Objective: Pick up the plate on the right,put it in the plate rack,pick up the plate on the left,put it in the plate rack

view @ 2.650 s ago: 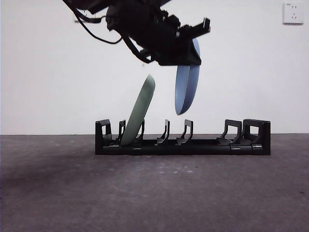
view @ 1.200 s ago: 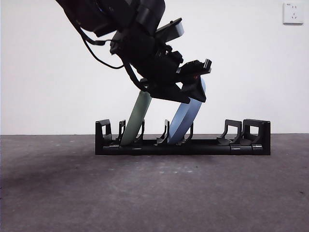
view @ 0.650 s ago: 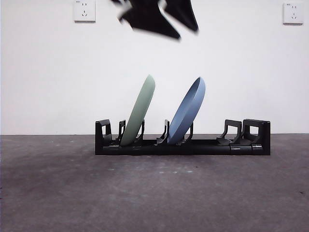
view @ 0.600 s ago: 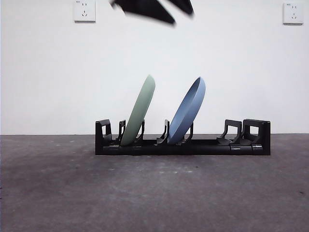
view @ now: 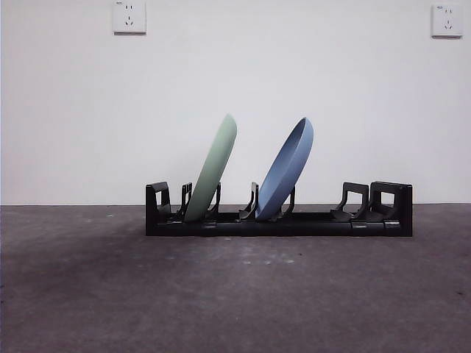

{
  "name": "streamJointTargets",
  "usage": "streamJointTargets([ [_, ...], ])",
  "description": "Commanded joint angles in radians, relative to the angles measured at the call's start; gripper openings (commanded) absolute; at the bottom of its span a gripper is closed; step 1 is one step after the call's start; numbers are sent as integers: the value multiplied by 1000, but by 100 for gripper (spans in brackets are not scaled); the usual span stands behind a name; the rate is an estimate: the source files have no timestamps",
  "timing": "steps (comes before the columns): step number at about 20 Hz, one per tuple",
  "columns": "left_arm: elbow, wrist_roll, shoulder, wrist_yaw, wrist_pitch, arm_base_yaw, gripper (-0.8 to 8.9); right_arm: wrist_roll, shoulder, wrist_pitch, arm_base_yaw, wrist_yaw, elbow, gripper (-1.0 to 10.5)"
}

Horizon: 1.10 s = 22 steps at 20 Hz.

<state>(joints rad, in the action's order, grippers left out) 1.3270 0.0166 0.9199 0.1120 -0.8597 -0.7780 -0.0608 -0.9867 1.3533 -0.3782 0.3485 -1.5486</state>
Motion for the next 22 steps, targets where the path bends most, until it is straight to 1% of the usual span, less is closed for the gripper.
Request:
streamJointTargets([
  [1, -1, -17, -31, 0, -43, -2, 220, -19, 3, 23, -1, 23, 39, 343],
  [3, -1, -17, -44, 0, -67, -2, 220, -22, 2, 23, -1, 23, 49, 343],
  [8, -1, -17, -31, 0, -67, -2, 220, -22, 3, 23, -1, 23, 49, 335],
  [9, -1, -17, -23, 0, -66, -2, 220, -23, 3, 23, -1, 23, 49, 298],
  [11, -1, -16, -13, 0, -66, -2, 215, -27, 3, 23, -1, 23, 49, 179],
  [12, -1, -16, -11, 0, -66, -2, 185, -32, 3, 23, -1, 23, 49, 143],
  [13, -1, -11, -8, 0, -66, -2, 50, -40, 3, 23, -1, 23, 49, 98],
  [14, -1, -6, -7, 0, -65, -2, -9, -47, 3, 23, -1, 23, 49, 53],
  [16, -1, -4, -7, 0, -65, -2, -7, -54, 3, 22, -1, 23, 49, -14],
  [20, -1, -5, -8, 0, -66, -2, -5, -69, 3, 22, -1, 22, 49, -12],
  [22, -1, -5, -7, -1, -66, -2, -4, -11, 2, 22, -1, 18, 49, 4],
])
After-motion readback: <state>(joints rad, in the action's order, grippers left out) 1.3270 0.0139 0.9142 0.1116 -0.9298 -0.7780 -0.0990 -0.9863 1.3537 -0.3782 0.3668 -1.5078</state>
